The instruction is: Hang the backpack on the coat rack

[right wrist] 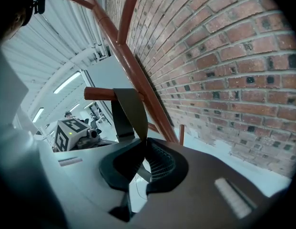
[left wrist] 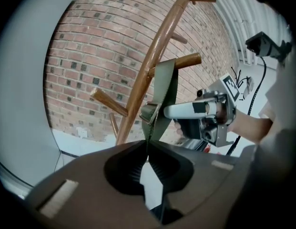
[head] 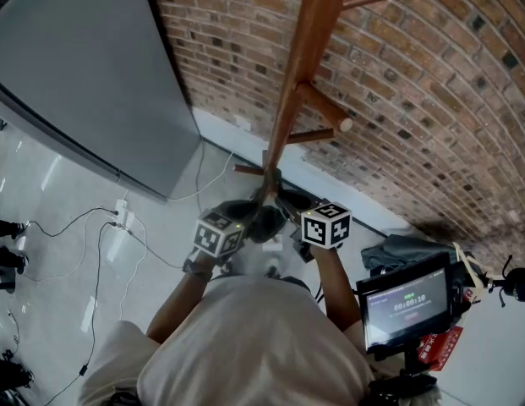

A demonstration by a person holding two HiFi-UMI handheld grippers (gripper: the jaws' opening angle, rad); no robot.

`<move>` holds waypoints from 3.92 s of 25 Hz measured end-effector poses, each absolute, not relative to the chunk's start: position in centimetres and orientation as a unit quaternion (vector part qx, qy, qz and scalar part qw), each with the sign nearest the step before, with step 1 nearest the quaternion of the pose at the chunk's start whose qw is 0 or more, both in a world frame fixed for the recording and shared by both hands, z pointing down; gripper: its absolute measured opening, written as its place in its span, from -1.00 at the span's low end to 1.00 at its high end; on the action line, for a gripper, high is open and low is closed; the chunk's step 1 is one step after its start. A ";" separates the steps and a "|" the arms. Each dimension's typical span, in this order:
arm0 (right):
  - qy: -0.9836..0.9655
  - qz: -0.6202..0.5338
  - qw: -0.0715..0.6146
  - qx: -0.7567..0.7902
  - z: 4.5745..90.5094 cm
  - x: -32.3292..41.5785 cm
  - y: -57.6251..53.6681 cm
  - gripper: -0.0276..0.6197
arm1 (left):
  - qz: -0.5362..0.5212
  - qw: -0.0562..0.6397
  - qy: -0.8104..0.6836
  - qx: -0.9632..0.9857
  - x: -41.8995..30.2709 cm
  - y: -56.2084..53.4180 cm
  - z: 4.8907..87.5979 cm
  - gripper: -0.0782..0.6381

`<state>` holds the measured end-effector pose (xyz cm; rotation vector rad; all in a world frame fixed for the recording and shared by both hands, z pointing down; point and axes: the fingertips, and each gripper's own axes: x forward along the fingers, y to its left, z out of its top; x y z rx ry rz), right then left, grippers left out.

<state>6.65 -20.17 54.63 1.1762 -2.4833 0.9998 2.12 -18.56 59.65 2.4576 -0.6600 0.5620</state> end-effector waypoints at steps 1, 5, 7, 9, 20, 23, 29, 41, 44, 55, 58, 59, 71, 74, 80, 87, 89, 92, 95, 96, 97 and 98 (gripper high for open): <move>-0.844 0.339 0.109 0.401 54.7 6.7 -20.3 -0.88 | 0.209 0.265 -0.245 0.909 2.2 -18.6 59.8 -0.74; -0.841 0.347 0.103 0.403 54.8 6.9 -20.5 -0.88 | 0.209 0.273 -0.246 0.906 2.2 -18.9 60.3 -0.74; -0.839 0.354 0.095 0.403 54.8 6.9 -20.7 -0.86 | 0.209 0.278 -0.245 0.905 2.3 -19.0 60.6 -0.73; -0.837 0.357 0.092 0.403 54.9 6.9 -20.8 -0.85 | 0.206 0.281 -0.243 0.905 2.5 -19.1 60.4 -0.74; -0.836 0.366 0.079 0.401 55.2 6.7 -21.6 -0.78 | 0.191 0.297 -0.240 0.904 3.3 -20.0 60.6 -0.70; -0.836 0.365 0.073 0.403 55.2 6.7 -22.0 -0.75 | 0.187 0.299 -0.245 0.903 3.3 -20.6 60.8 -0.67; -0.835 0.366 0.058 0.406 55.1 6.9 -22.2 -0.70 | 0.191 0.295 -0.245 0.904 3.5 -20.8 61.1 -0.63; -0.842 0.334 0.057 0.421 53.8 7.3 -21.8 -0.62 | 0.183 0.244 -0.242 0.921 3.4 -21.2 58.9 -0.45; -0.843 0.318 0.075 0.428 53.8 7.7 -21.5 -0.58 | 0.183 0.226 -0.251 0.923 3.1 -21.4 58.3 -0.44; -0.843 0.251 0.093 0.467 49.7 9.6 -20.9 -0.64 | 0.160 0.157 -0.283 0.933 1.8 -22.6 52.3 -0.70; -0.846 0.216 0.100 0.477 47.8 9.8 -21.0 -0.70 | 0.142 0.162 -0.286 0.934 1.5 -22.9 50.7 -0.75; -0.847 0.209 0.097 0.480 47.2 9.9 -21.1 -0.73 | 0.140 0.161 -0.287 0.934 1.5 -23.0 50.3 -0.77; -0.843 0.145 0.086 0.511 41.3 10.9 -21.8 -0.91 | 0.092 0.109 -0.280 0.949 1.5 -22.5 42.7 -0.78; -0.842 0.116 0.089 0.519 39.4 11.0 -21.7 -0.91 | 0.088 0.066 -0.295 0.949 1.1 -22.6 40.5 -0.79; -0.859 0.068 0.066 0.504 35.1 9.9 -21.4 -0.91 | 0.075 0.002 -0.320 0.944 0.9 -23.1 36.8 -0.78; -0.862 0.000 0.057 0.504 31.0 9.1 -20.5 -0.91 | 0.040 -0.037 -0.323 0.945 0.6 -22.0 32.6 -0.79; -0.863 -0.002 0.055 0.501 30.6 9.0 -20.5 -0.91 | 0.034 -0.046 -0.326 0.943 0.5 -22.0 31.8 -0.79; -0.867 -0.003 0.056 0.496 30.5 8.8 -20.4 -0.91 | 0.038 -0.054 -0.326 0.943 0.5 -21.8 31.6 -0.79; -0.869 0.000 0.057 0.491 30.7 8.6 -20.3 -0.91 | 0.041 -0.054 -0.326 0.943 0.5 -21.7 31.8 -0.78; -0.869 0.002 0.057 0.491 30.8 8.6 -20.3 -0.91 | 0.041 -0.054 -0.326 0.943 0.5 -21.7 31.8 -0.78; -0.869 0.004 0.057 0.491 30.9 8.6 -20.3 -0.91 | 0.042 -0.053 -0.326 0.943 0.5 -21.8 31.9 -0.79; -0.869 0.006 0.057 0.492 31.0 8.7 -20.4 -0.91 | 0.043 -0.053 -0.327 0.943 0.5 -21.8 32.0 -0.79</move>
